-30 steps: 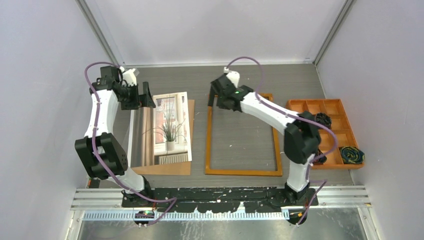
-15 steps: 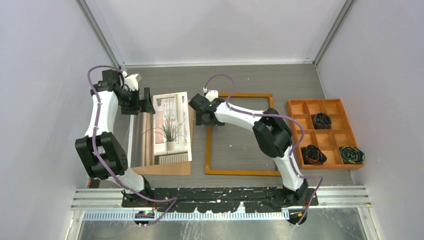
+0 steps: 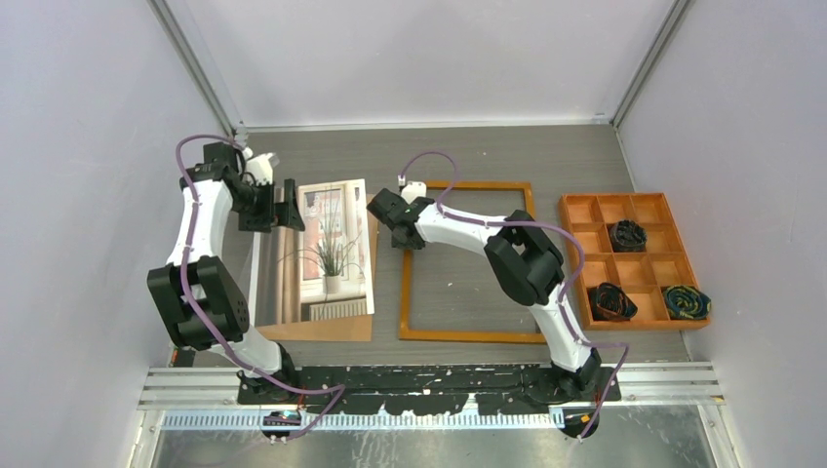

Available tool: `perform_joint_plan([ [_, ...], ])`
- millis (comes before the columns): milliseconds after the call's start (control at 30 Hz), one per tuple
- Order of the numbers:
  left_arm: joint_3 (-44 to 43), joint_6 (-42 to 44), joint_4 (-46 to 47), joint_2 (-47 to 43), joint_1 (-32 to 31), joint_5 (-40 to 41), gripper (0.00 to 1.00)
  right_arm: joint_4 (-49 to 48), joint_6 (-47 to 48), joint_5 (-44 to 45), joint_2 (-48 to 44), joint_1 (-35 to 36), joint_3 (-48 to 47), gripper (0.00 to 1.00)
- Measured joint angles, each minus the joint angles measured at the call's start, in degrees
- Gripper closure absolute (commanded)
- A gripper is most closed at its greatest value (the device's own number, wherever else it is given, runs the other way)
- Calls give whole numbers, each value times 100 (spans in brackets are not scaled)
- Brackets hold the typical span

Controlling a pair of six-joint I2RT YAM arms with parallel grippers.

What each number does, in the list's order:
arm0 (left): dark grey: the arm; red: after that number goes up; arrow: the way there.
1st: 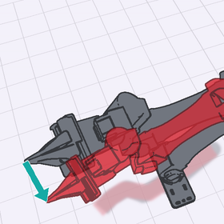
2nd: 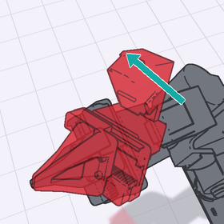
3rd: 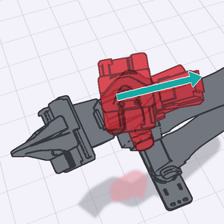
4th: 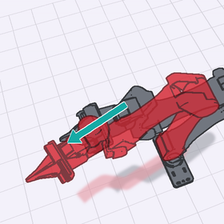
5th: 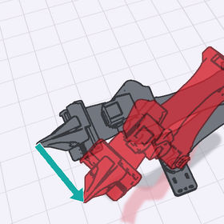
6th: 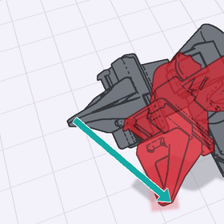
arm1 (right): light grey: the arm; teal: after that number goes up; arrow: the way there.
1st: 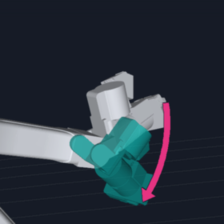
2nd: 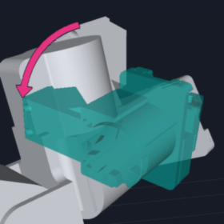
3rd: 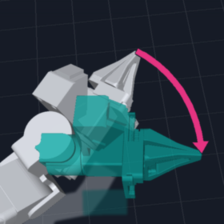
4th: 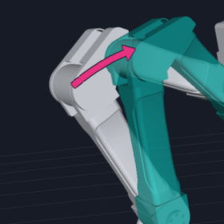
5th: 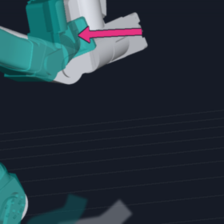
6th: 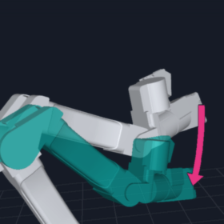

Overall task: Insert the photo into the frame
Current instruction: Turn over the photo frame at the center of the board.

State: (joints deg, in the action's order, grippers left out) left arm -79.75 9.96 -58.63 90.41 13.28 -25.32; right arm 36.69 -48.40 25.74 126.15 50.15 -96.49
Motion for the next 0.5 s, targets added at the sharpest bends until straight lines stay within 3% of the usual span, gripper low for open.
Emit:
perform_joint_plan([
  [167, 304, 59, 0, 0, -2, -22, 0, -57, -63, -153, 0, -2, -37, 87],
  [500, 391, 120, -31, 0, -4, -306, 0, 234, -348, -868, -341, -2, -372, 96],
])
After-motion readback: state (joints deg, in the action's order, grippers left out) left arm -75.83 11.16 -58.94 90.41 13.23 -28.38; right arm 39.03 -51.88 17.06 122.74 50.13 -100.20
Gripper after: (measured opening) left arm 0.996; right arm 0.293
